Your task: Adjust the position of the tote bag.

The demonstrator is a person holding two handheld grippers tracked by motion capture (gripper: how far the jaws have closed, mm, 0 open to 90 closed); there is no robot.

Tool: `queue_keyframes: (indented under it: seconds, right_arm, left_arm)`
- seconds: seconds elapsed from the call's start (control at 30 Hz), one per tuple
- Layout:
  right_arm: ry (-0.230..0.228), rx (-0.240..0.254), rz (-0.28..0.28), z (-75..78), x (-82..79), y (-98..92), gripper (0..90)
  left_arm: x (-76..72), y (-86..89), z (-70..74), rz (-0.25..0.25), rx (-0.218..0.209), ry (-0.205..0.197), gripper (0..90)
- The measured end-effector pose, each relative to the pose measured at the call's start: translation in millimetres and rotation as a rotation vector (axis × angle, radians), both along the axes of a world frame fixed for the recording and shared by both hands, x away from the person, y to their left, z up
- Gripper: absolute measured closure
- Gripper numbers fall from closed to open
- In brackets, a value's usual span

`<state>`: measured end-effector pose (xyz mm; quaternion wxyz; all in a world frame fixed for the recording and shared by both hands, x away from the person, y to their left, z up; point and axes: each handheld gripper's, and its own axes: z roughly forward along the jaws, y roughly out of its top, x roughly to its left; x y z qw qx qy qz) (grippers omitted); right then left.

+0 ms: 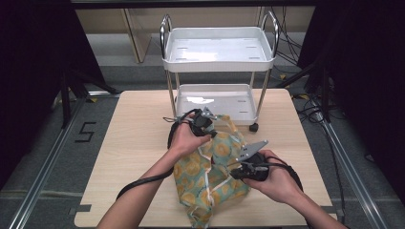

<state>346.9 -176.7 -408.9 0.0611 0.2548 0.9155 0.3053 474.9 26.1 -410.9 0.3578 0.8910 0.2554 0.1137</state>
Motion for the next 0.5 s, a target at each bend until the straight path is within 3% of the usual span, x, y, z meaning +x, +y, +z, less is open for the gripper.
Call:
queue_keyframes:
  seconds: [0.03,0.1,0.13,0.17,0.2,0.27,0.33,0.4,0.43,0.47,0.5]
  right_arm:
    - [-0.033,0.045,0.005,6.8,0.2,5.8,85.0]
    - [-0.060,0.055,0.010,11.3,3.2,14.6,84.4]
    - [-0.079,0.074,0.007,9.5,5.3,18.2,83.9]
    - [-0.073,0.065,-0.012,7.2,8.8,22.2,81.1]
    - [-0.098,0.066,-0.030,1.1,12.0,25.6,77.1]
    - [-0.147,0.010,-0.045,-6.5,14.1,28.8,65.3]
    - [-0.191,-0.054,-0.041,-14.6,13.7,29.7,59.1]
    - [-0.152,-0.052,-0.050,-19.2,11.6,30.0,52.3]
    - [-0.148,-0.075,-0.044,-22.1,11.3,29.8,49.0]
    - [-0.161,-0.089,-0.040,-25.7,10.8,29.9,48.0]
    - [-0.182,-0.105,-0.039,-27.7,10.5,29.5,44.7]
  left_arm:
    - [-0.4,-1.4,-0.7,0.010,-0.015,0.000,89.6]
    - [0.1,-0.9,0.2,0.004,-0.001,-0.001,89.6]
    - [0.3,-0.5,0.6,0.000,0.000,-0.002,89.6]
    - [0.2,-0.2,0.9,0.001,0.001,-0.002,89.6]
    - [0.0,-0.1,1.0,0.004,-0.004,-0.002,89.6]
    - [-0.5,0.9,1.3,0.016,-0.013,0.006,89.6]
    - [0.3,2.2,1.4,0.014,-0.022,0.004,89.6]
    - [1.3,3.3,2.2,0.010,-0.015,-0.001,89.6]
    - [1.5,3.3,2.0,0.016,-0.024,0.003,89.6]
    - [1.3,2.5,1.0,0.030,-0.045,0.017,89.6]
    - [2.1,3.2,1.8,0.021,-0.033,0.002,89.6]
